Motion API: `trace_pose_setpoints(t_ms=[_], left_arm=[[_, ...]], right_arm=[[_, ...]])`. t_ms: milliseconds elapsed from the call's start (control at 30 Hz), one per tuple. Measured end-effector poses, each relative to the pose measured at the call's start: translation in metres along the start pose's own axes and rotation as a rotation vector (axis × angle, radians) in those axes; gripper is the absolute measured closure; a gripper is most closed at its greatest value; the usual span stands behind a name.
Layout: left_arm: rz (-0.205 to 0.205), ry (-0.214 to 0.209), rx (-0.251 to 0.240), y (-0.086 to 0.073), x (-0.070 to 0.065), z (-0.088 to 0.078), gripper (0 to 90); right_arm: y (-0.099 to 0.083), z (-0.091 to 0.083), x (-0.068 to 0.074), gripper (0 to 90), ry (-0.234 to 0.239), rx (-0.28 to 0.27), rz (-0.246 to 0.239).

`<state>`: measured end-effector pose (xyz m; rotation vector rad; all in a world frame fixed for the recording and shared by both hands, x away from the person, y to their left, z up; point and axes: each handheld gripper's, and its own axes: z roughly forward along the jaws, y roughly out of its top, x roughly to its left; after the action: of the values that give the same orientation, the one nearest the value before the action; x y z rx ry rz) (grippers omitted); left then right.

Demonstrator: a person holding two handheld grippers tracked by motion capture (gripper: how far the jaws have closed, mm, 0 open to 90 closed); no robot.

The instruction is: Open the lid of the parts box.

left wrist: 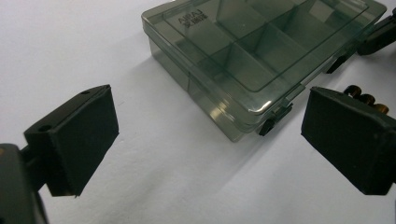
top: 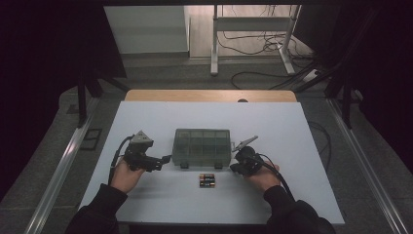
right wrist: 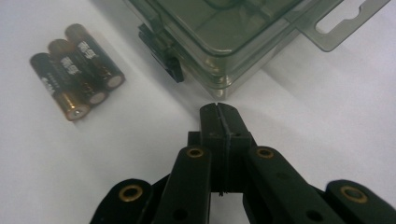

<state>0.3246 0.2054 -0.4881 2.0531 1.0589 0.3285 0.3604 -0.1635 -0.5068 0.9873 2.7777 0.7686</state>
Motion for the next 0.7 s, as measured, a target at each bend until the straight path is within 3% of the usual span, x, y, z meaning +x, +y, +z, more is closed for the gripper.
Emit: trace_pose_setpoints(t_ms=[267,400,700], left_arm=[[0.031,0.013,-0.002,-0.0015,-0.0039,0.0017,3.8],[0.016,0.005,-0.021,-0.0023,-0.0037,0.0009,3.2],[0.002,0.001,-0.015,-0.0038,-0.0039,-0.0003,1.6]], right_arm=[[0.0020,0.0026,-0.0009,88.8,-0.008,-0.005,-0.011],[0.0020,0.0021,-0.0009,88.8,-0.010,-0.007,-0.011],[0.0026,-0.0041,-0.0004,88.8,-0.014,-0.030,-0.010]])
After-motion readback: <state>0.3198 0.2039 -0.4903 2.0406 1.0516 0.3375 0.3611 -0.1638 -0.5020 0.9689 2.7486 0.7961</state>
